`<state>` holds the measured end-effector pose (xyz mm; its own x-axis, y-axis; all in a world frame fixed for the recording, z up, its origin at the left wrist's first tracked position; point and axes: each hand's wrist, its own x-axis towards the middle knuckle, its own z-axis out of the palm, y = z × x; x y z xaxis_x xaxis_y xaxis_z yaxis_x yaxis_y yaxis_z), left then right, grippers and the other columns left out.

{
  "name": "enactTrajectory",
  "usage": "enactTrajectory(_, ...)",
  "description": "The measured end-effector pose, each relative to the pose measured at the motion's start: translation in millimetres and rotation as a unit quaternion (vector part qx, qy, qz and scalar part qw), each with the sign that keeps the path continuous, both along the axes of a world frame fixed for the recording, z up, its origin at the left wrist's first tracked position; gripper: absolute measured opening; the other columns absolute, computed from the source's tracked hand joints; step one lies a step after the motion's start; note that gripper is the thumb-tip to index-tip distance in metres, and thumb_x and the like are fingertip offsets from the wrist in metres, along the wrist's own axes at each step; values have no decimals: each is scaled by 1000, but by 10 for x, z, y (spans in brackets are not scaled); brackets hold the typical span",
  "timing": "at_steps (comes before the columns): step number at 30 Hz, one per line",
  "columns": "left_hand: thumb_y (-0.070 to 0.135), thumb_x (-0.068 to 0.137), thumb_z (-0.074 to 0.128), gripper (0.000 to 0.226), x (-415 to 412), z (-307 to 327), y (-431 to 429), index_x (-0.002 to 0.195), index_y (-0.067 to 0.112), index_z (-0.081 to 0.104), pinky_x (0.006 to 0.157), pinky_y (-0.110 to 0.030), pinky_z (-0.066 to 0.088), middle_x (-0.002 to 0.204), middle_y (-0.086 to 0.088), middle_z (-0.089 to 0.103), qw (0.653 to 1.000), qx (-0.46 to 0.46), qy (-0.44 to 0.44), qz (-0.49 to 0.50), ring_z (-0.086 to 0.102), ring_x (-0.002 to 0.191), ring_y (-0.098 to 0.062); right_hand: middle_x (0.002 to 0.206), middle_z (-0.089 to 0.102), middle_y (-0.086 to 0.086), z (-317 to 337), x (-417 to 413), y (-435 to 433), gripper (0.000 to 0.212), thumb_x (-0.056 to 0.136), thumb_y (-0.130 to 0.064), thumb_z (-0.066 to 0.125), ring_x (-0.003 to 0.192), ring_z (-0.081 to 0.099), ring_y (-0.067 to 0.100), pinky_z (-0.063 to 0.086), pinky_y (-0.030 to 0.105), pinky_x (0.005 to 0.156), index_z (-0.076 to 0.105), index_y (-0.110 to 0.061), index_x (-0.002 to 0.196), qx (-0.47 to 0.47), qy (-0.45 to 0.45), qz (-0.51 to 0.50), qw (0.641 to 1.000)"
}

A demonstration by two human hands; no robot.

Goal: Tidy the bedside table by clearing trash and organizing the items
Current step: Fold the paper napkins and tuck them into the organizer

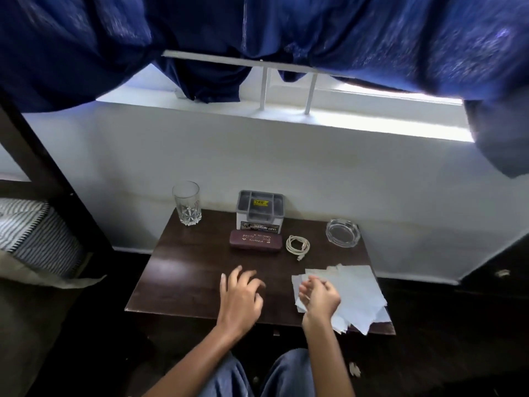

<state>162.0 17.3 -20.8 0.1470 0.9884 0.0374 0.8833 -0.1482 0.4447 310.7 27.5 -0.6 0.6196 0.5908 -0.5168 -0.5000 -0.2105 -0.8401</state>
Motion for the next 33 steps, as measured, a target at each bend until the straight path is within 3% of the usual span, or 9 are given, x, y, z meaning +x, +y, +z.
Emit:
enactTrajectory(2, 21, 88, 47, 31, -24, 88, -155, 113, 32, 60, 116, -44, 9, 138, 15, 46, 1000, -19, -4, -5, 21, 141, -14, 60, 55, 9, 14, -141, -182, 28, 87, 7, 47, 40, 52, 12, 41, 16, 36, 53, -10, 66, -4, -50, 44, 998)
enactTrajectory(4, 22, 89, 45, 31, -45, 168, -296, 114, 34, 58, 116, -39, 11, 137, 18, 46, 1000, -18, -6, -14, 22, 140, -10, 65, 63, 9, -2, -223, -356, 27, 85, 3, 48, 56, 59, 22, 48, 25, 50, 57, -13, 66, -25, -171, 107, 979)
enactTrajectory(8, 19, 84, 48, 34, -89, 134, -555, 114, 31, 60, 112, -32, 26, 126, 16, 55, 998, 17, -57, -32, 36, 131, -10, 89, 68, 6, -126, -274, -677, 16, 84, -8, 50, 87, 61, 24, 42, 27, 70, 64, -14, 82, -74, -419, 269, 864)
enactTrajectory(13, 13, 73, 44, 41, -92, -156, -781, 105, 24, 67, 95, -30, 45, 105, 10, 67, 977, 63, -202, 2, 56, 105, -13, 97, 60, 3, -390, -322, -919, 14, 82, -12, 51, 97, 56, 21, 45, 30, 79, 64, -13, 86, -66, -528, 384, 755)
enactTrajectory(20, 9, 80, 49, 33, 75, -354, -487, 105, 23, 67, 93, -31, 44, 104, 10, 67, 972, 62, -227, 7, 54, 104, -15, 99, 66, 7, -151, 9, -109, 16, 80, -11, 54, 95, 62, 26, 50, 32, 79, 68, -12, 89, -78, -524, 327, 782)
enactTrajectory(24, 19, 77, 45, 36, 268, -477, -194, 104, 23, 69, 91, -35, 41, 107, 10, 68, 983, 68, -173, -11, 58, 108, -17, 95, 71, 6, -70, 502, 273, 17, 81, -11, 55, 93, 63, 23, 50, 32, 78, 71, -12, 87, -137, -502, 304, 798)
enactTrajectory(29, 35, 80, 38, 44, 704, -538, -11, 114, 29, 65, 103, -50, 33, 124, 5, 63, 990, 50, -81, -108, 53, 123, -23, 95, 66, 6, -16, 1144, 358, 18, 82, -9, 57, 97, 60, 24, 48, 33, 82, 69, -8, 96, -174, -477, 316, 802)
enactTrajectory(31, 40, 85, 35, 47, 889, -497, -1, 128, 35, 53, 110, -57, 18, 143, 2, 47, 986, 17, -32, -160, 37, 136, -27, 101, 66, 7, -66, 1350, 317, 20, 82, -6, 57, 96, 59, 23, 46, 31, 79, 68, -8, 98, -174, -457, 311, 815)
enactTrajectory(33, 48, 93, 28, 50, 1006, -495, 4, 143, 42, 27, 113, -54, -10, 158, 5, 13, 979, -18, 7, -201, 2, 147, -25, 106, 67, 8, -122, 1509, 270, 20, 82, -5, 57, 92, 59, 21, 46, 30, 74, 68, -8, 98, -182, -444, 319, 818)
